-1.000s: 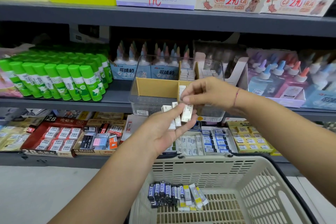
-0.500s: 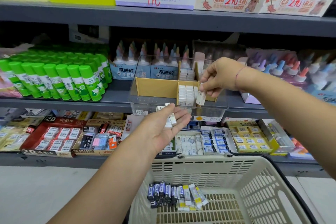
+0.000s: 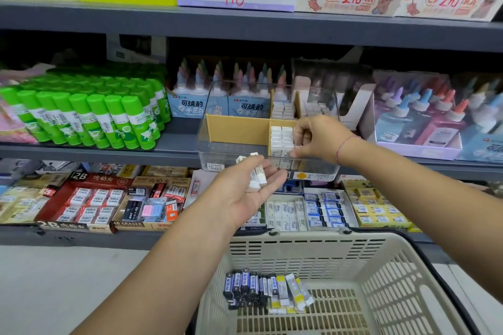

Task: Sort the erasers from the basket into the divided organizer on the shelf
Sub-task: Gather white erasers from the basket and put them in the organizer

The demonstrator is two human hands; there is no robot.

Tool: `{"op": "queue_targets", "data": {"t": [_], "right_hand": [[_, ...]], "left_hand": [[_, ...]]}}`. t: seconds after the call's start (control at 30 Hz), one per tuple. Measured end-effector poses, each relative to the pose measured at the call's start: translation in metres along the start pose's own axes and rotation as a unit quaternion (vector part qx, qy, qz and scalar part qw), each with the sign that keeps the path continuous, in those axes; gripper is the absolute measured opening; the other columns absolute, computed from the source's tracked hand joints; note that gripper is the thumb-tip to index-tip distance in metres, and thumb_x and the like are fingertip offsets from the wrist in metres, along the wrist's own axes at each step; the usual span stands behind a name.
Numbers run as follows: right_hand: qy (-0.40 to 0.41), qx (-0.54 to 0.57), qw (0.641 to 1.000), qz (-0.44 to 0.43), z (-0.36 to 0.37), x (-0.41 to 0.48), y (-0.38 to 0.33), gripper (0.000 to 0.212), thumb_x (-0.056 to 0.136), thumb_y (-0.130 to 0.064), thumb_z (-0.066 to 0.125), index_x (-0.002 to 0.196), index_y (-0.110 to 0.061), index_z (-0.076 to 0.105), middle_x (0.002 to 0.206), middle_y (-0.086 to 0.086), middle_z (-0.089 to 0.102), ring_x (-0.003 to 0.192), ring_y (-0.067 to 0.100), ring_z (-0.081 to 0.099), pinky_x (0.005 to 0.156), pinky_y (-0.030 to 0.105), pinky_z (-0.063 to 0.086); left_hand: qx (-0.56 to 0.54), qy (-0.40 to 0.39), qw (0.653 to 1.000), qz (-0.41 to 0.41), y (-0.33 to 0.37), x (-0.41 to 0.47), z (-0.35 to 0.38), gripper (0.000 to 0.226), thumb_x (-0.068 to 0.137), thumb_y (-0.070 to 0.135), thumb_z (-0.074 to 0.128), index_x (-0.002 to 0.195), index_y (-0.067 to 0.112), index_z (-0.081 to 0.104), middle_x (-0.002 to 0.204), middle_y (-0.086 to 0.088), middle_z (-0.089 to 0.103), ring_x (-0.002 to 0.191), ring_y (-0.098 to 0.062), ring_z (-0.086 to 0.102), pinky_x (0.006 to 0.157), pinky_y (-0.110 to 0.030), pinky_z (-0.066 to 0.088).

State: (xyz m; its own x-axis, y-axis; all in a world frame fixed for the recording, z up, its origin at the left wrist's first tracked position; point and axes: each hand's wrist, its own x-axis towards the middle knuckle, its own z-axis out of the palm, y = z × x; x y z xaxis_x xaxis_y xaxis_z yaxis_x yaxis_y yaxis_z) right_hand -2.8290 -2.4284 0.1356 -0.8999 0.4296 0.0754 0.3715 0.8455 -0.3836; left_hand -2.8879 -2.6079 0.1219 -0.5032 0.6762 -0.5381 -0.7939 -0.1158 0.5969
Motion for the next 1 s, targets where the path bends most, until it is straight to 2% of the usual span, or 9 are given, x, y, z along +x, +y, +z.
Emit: {"op": "queue_targets", "data": {"t": [0.17, 0.3, 0.43, 0.5, 0.6, 0.7, 0.8, 0.9, 1.0], "right_hand": [[-0.023, 0.031, 0.999, 0.006, -0.003, -0.002, 0.007, 0.02, 0.075, -0.031, 0.079, 0.077, -0.018, 0.063, 0.068, -0.005, 0.062, 0.061, 0.008, 0.053, 0.065, 0.027, 0.05], [0.056, 0.063, 0.996, -0.017, -0.01, -0.013, -0.004, 0.013, 0.085, -0.032, 0.068, 0.082, -0.019, 0.065, 0.077, 0.0, 0.064, 0.067, 0.011, 0.055, 0.067, 0.024, 0.048], [-0.076, 0.26, 0.962, -0.018, -0.006, -0.029, -0.029, 0.019, 0.091, -0.027, 0.061, 0.097, -0.011, 0.07, 0.081, -0.005, 0.068, 0.071, 0.003, 0.06, 0.067, 0.018, 0.049], [-0.117, 0.351, 0.929, 0.025, -0.004, -0.034, -0.034, 0.023, 0.092, -0.023, 0.059, 0.102, -0.005, 0.068, 0.083, 0.003, 0.069, 0.074, 0.009, 0.062, 0.069, 0.02, 0.051], [-0.053, 0.38, 0.922, 0.047, -0.001, -0.043, -0.04, 0.017, 0.085, -0.023, 0.068, 0.098, -0.014, 0.062, 0.091, 0.008, 0.065, 0.079, 0.015, 0.061, 0.078, 0.031, 0.054], [0.033, 0.288, 0.957, -0.018, 0.015, -0.057, -0.048, 0.033, 0.067, -0.028, 0.082, 0.088, -0.022, 0.058, 0.094, -0.002, 0.057, 0.081, 0.009, 0.055, 0.08, 0.02, 0.048], [0.078, 0.261, 0.961, -0.045, 0.03, -0.065, -0.055, 0.039, 0.061, -0.026, 0.088, 0.085, -0.021, 0.057, 0.093, -0.004, 0.056, 0.083, 0.002, 0.052, 0.077, 0.012, 0.042], [0.071, 0.344, 0.936, -0.02, 0.029, -0.063, -0.054, 0.035, 0.065, -0.015, 0.086, 0.083, -0.016, 0.057, 0.079, -0.006, 0.058, 0.065, -0.003, 0.053, 0.064, 0.012, 0.045], [0.041, 0.391, 0.919, -0.013, 0.03, -0.06, -0.049, 0.028, 0.068, -0.012, 0.083, 0.085, -0.014, 0.06, 0.071, -0.006, 0.06, 0.063, 0.004, 0.055, 0.062, 0.017, 0.049]], "left_hand": [[0.006, -0.018, 1.0, -0.006, 0.0, -0.002, -0.001, 0.018, 0.094, 0.004, 0.054, 0.107, -0.009, 0.056, 0.103, -0.027, 0.065, 0.094, -0.033, 0.065, 0.081, -0.042, 0.054], [0.015, -0.049, 0.999, -0.007, -0.002, -0.004, -0.002, 0.015, 0.091, 0.003, 0.058, 0.103, -0.007, 0.055, 0.105, -0.028, 0.067, 0.097, -0.033, 0.068, 0.086, -0.041, 0.055], [0.046, -0.09, 0.995, 0.001, -0.003, -0.005, 0.0, 0.022, 0.089, 0.004, 0.06, 0.107, -0.007, 0.059, 0.102, -0.025, 0.069, 0.09, -0.03, 0.071, 0.076, -0.035, 0.059], [0.047, -0.096, 0.994, 0.008, -0.003, -0.006, 0.0, 0.027, 0.088, 0.006, 0.062, 0.112, -0.005, 0.059, 0.103, -0.025, 0.07, 0.092, -0.03, 0.071, 0.074, -0.032, 0.06], [0.015, -0.097, 0.995, 0.008, -0.001, -0.005, 0.0, 0.032, 0.091, 0.017, 0.06, 0.115, -0.004, 0.059, 0.103, -0.023, 0.07, 0.091, -0.027, 0.071, 0.073, -0.032, 0.06], [-0.007, -0.1, 0.995, -0.001, 0.0, -0.004, 0.001, 0.038, 0.096, 0.027, 0.05, 0.117, -0.005, 0.055, 0.107, -0.023, 0.069, 0.086, -0.025, 0.071, 0.069, -0.032, 0.06], [0.008, -0.128, 0.992, -0.02, -0.001, -0.006, 0.003, 0.039, 0.1, 0.032, 0.041, 0.112, -0.002, 0.058, 0.111, -0.022, 0.068, 0.085, -0.024, 0.072, 0.07, -0.031, 0.059], [0.037, -0.14, 0.989, -0.019, -0.001, -0.007, 0.001, 0.04, 0.101, 0.032, 0.04, 0.112, -0.001, 0.059, 0.108, -0.02, 0.069, 0.084, -0.022, 0.072, 0.071, -0.031, 0.06], [0.059, -0.14, 0.988, -0.018, 0.001, -0.008, -0.002, 0.041, 0.101, 0.032, 0.04, 0.119, 0.0, 0.056, 0.106, -0.019, 0.07, 0.087, -0.021, 0.072, 0.075, -0.032, 0.059]]}}
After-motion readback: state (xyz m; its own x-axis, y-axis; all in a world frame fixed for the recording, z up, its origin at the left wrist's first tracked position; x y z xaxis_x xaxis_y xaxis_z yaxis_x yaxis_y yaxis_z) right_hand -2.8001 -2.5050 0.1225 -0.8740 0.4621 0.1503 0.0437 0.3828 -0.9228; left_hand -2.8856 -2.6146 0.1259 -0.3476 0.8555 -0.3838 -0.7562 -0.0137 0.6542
